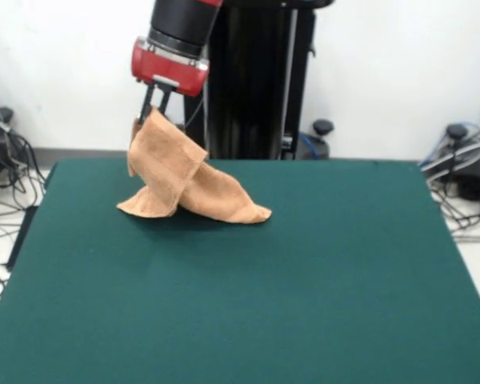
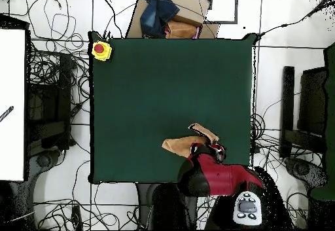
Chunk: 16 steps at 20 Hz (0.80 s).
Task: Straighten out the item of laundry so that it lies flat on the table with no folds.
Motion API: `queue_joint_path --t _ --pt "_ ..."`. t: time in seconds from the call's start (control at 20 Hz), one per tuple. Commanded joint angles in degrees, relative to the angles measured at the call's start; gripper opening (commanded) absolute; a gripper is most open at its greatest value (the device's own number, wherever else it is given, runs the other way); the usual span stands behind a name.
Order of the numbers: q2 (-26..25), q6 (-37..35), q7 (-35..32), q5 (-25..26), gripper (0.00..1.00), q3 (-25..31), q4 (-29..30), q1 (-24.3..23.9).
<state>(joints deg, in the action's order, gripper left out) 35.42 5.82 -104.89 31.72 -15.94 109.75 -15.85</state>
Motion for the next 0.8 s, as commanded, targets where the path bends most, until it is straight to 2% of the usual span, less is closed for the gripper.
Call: queue_joint_path --t 0.05,0.45,0.7,0.8 --pt "-1.62 -3.07 -5.56 -0.81 0.00 7.82 -1.95 -1.93" --pt "-2.95 -2.02 -5.89 -1.12 0.00 7.69 -2.89 -2.11" --pt "-3.25 0.88 -7.58 -2.31 0.00 3.77 -2.65 0.61" --pt "-2.40 -1.16 -6.21 -1.66 0.00 1.49 -3.52 2.56"
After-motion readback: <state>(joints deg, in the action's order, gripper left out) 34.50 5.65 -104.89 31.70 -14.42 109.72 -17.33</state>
